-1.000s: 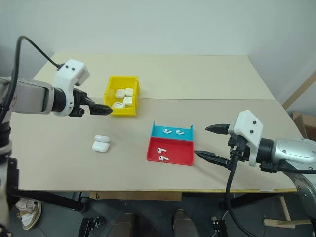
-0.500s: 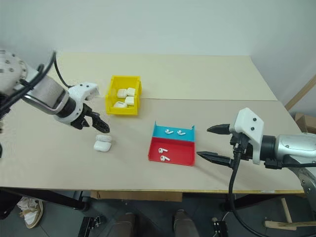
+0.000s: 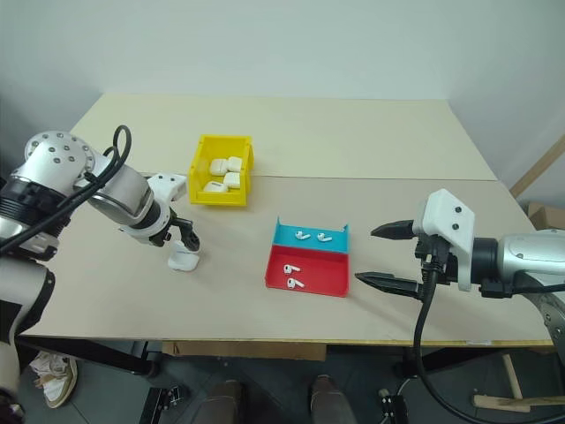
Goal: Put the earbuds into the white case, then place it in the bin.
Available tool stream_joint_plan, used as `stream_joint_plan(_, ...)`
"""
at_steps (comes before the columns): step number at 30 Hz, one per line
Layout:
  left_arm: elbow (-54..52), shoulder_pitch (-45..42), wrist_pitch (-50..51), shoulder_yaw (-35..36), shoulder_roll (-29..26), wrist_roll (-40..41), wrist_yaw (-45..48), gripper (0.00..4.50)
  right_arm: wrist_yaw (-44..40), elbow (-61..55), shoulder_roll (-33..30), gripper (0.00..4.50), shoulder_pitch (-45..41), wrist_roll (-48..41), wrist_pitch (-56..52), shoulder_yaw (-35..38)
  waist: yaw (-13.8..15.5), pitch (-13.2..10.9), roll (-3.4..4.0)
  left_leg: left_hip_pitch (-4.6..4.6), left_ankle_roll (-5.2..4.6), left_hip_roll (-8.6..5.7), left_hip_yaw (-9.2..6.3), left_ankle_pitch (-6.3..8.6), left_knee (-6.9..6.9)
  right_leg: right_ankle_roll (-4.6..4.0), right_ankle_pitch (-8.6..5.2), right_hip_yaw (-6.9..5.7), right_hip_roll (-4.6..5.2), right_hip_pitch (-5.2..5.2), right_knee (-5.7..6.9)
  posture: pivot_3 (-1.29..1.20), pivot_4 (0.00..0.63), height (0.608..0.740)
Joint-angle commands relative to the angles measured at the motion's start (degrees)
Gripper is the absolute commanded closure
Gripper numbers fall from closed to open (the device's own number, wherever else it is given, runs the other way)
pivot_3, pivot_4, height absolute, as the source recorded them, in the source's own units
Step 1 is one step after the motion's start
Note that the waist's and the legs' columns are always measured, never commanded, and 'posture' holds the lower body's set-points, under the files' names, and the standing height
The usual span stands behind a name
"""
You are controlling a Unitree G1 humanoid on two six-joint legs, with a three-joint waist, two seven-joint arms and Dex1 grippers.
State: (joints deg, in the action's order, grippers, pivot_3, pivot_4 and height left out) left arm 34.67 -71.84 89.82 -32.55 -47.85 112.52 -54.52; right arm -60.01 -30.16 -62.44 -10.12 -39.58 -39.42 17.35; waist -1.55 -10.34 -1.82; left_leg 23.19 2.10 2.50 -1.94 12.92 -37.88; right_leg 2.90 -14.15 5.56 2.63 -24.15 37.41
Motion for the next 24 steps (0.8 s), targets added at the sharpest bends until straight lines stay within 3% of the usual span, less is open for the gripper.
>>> stream_joint_plan(1, 0.31, 1.05, -0.4, 4.04, 1.13, 0.48, -3.81, 0.0, -0.62, -0.35, -1.11, 0.03, -0.85, -0.61, 0.11, 1.44, 0.24, 0.0, 0.0, 0.01, 0.0, 0.0, 0.0, 0.0, 0.0, 0.0, 0.0, 0.0, 0.0, 0.0, 0.0, 0.0, 0.15, 0.74)
stream_joint_plan(15, -0.27, 8.97, -4.28, 16.26, 9.28, 0.48, -19.67, 0.0, -1.1, -0.8, -1.31, 0.03, -0.54, -0.6, -0.1, 2.03, 0.87, 0.03, -0.04, 0.0, 0.13, -0.07, -0.01, -0.08, 0.0, -0.02, 0.02, -0.01, 0.08, 0.02, 0.02, 0.0, 0.15, 0.74)
stream_joint_plan(24, 3.34, 7.69, -2.64, 20.59, 13.02, 0.48, -24.87, 0.0, -0.94, -1.04, -1.36, 0.03, -0.32, -0.66, -0.19, 2.26, 0.88, 0.04, -0.05, 0.0, 0.16, -0.11, -0.07, -0.09, 0.0, -0.02, 0.02, -0.02, 0.08, 0.02, 0.04, 0.0, 0.15, 0.74)
